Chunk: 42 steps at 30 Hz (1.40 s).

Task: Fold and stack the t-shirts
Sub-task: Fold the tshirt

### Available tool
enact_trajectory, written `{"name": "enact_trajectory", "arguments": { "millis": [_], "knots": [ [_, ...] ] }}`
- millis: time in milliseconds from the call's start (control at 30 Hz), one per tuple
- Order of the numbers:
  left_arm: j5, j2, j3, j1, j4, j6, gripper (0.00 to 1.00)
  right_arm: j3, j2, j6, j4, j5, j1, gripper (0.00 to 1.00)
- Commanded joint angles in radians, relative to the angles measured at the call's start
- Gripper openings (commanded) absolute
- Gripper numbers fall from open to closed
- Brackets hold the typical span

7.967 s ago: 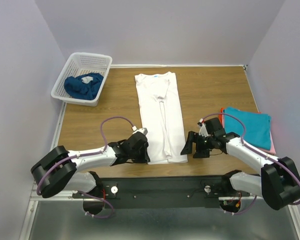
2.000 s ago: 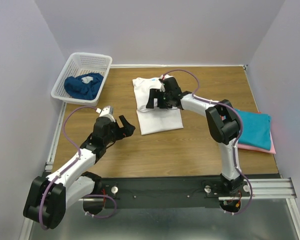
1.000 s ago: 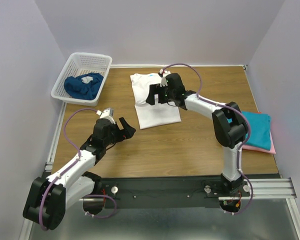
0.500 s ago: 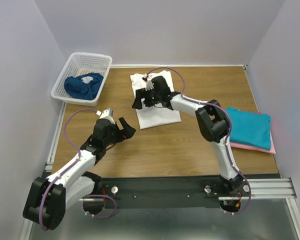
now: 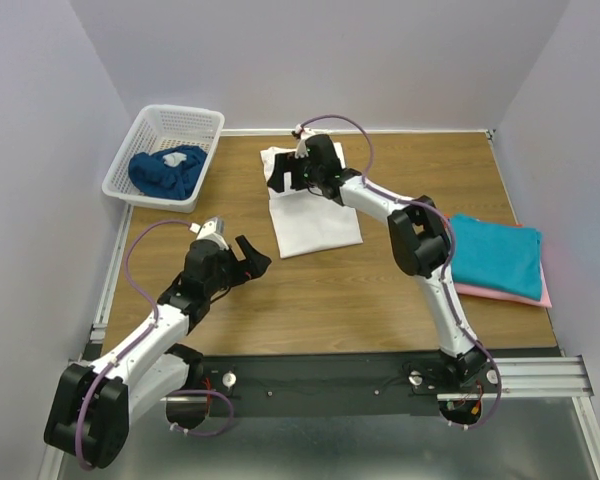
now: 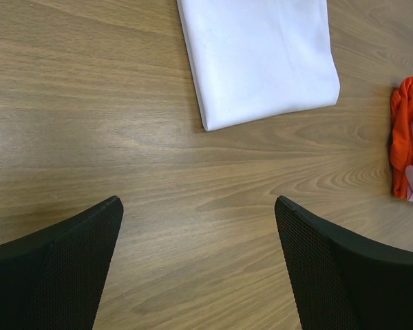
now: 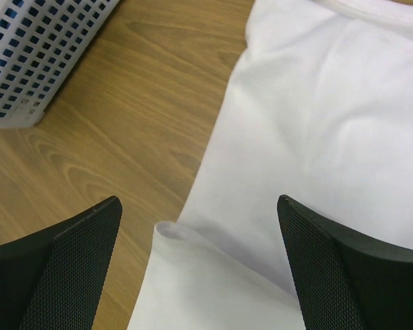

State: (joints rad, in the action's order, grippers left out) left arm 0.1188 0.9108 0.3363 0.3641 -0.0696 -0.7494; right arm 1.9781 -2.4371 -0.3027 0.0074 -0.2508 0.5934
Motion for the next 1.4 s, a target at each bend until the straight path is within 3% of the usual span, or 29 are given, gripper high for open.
{"name": "enact_trajectory", "arguments": {
  "millis": [0, 100, 233, 433, 467, 600, 867, 1033, 1067, 1133, 1267, 1333, 1367],
  "knots": [
    [0.024, -0.006, -0.01, 0.003, -0.036, -0.001, 0.98, -0.099, 0.193, -0.108, 0.009, 0.107, -0.024, 1.0],
    [0.035, 0.023, 0.003, 0.004, -0.087, 0.005, 0.98, -0.29, 0.332, -0.179, 0.009, 0.114, -0.058, 1.0],
    [0.064, 0.105, 0.035, 0.009, -0.147, 0.018, 0.98, -0.462, 0.531, -0.193, 0.009, 0.292, -0.072, 1.0],
    [0.117, 0.325, 0.107, 0.038, -0.245, 0.022, 0.98, -0.853, 0.807, -0.334, 0.009, 0.28, -0.211, 1.0],
    [0.117, 0.345, 0.107, 0.042, -0.262, 0.022, 0.98, -0.854, 0.834, -0.334, 0.009, 0.285, -0.211, 1.0],
    [0.143, 0.44, 0.141, 0.05, -0.299, 0.024, 0.88, -1.002, 0.926, -0.328, 0.009, 0.314, -0.242, 1.0],
    [0.145, 0.589, 0.193, 0.053, -0.326, 0.035, 0.59, -1.076, 0.961, -0.348, 0.009, 0.285, -0.248, 1.0],
    [0.148, 0.642, 0.213, 0.058, -0.332, 0.041, 0.57, -1.09, 0.96, -0.354, 0.006, 0.278, -0.25, 1.0],
    [0.14, 0.655, 0.217, 0.058, -0.334, 0.044, 0.52, -1.095, 0.958, -0.357, 0.006, 0.274, -0.251, 1.0],
    [0.137, 0.681, 0.224, 0.058, -0.335, 0.044, 0.52, -1.099, 0.957, -0.36, 0.006, 0.262, -0.251, 1.0],
    [0.136, 0.72, 0.236, 0.058, -0.337, 0.051, 0.32, -1.113, 0.955, -0.363, 0.008, 0.257, -0.251, 1.0],
    [0.139, 0.737, 0.241, 0.058, -0.345, 0.054, 0.27, -1.121, 0.955, -0.36, 0.006, 0.257, -0.253, 1.0],
    [0.14, 0.741, 0.242, 0.058, -0.346, 0.055, 0.19, -1.125, 0.955, -0.352, 0.006, 0.255, -0.251, 1.0]
  ]
}}
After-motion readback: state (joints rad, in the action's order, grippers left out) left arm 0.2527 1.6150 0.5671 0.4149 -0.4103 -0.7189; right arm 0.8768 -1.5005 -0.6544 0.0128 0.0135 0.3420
